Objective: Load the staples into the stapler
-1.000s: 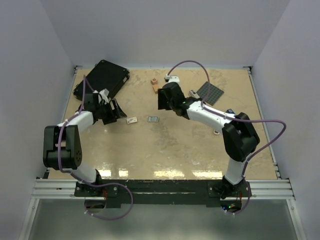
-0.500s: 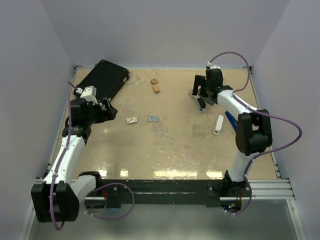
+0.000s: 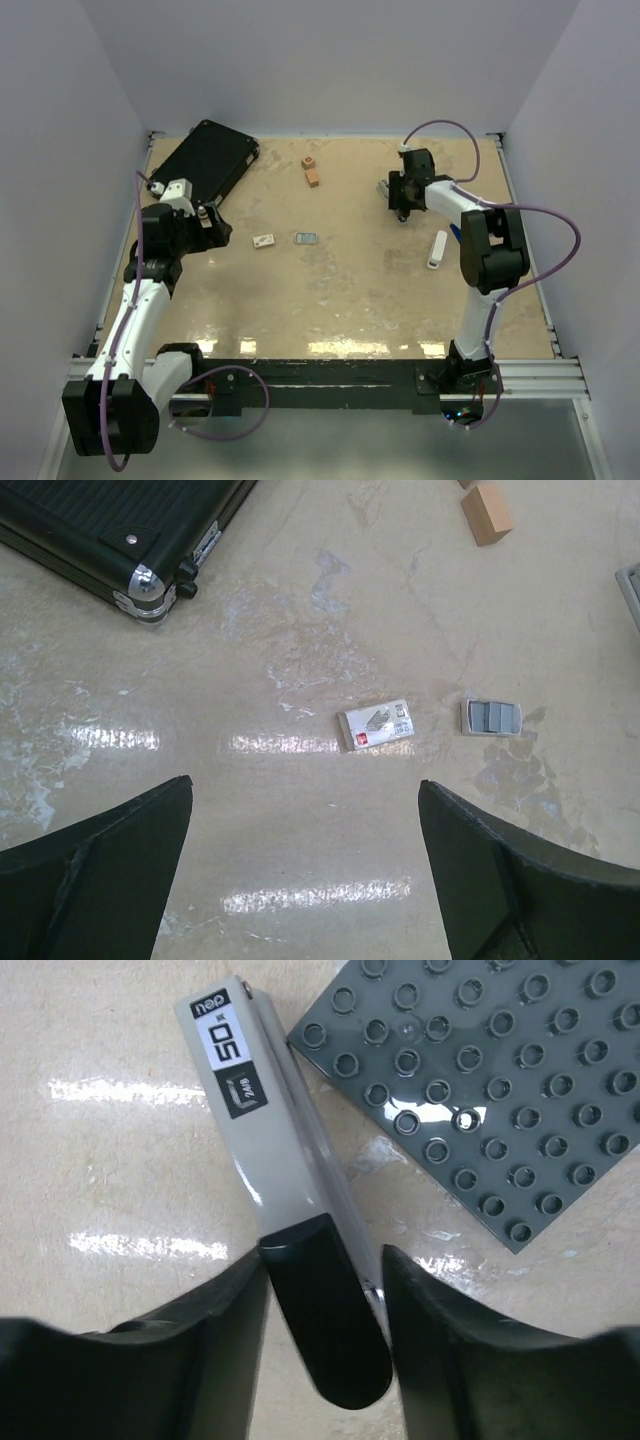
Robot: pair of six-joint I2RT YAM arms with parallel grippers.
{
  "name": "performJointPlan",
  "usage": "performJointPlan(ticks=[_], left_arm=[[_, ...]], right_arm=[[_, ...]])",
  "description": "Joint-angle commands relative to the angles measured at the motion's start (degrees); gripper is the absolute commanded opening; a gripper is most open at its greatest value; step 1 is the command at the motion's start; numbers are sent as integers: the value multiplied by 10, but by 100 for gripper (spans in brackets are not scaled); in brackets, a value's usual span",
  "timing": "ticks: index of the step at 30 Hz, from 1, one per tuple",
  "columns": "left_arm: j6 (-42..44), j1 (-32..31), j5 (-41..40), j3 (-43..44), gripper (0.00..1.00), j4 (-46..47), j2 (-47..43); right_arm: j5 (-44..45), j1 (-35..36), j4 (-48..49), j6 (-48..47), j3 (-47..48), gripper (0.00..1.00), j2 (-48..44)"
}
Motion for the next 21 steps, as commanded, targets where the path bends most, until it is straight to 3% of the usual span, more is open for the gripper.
performJointPlan(ticks=[1, 6, 9, 15, 21], left_arm=[[14, -2, 17, 6, 100, 17, 0], [17, -2, 33, 3, 100, 23, 0], [18, -2, 49, -1, 100, 35, -2], [27, -2, 77, -8, 100, 53, -19], [42, -16, 98, -15, 100, 70, -47]], right_arm=[[-1, 1, 7, -11, 20, 46, -12], [4, 4, 16, -4, 6, 17, -38], [5, 26, 23, 2, -7, 10, -67], [2, 122, 40, 5, -40, 2, -135], [-78, 238, 94, -18, -118, 0, -222]])
